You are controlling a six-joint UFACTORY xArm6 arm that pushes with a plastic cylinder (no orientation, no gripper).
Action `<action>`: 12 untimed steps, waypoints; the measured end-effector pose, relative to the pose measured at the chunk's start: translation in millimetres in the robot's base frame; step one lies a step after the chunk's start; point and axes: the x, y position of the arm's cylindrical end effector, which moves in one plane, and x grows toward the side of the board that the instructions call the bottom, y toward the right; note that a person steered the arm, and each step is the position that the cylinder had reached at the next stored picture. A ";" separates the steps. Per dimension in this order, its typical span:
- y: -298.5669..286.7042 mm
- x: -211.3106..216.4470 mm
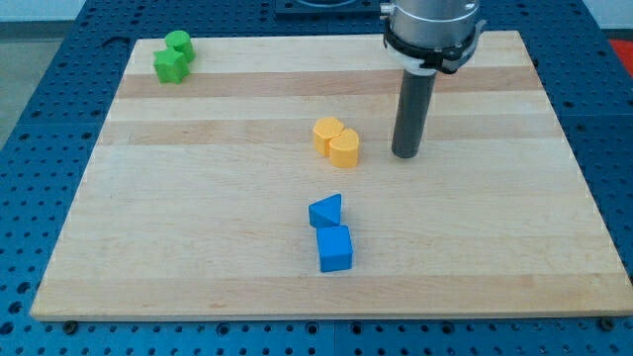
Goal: Push yellow heart left to the yellow hexagon
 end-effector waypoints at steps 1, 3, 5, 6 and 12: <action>-8.2 2.2; -31.7 2.2; -57.4 2.2; -66.7 2.2; -127.6 2.2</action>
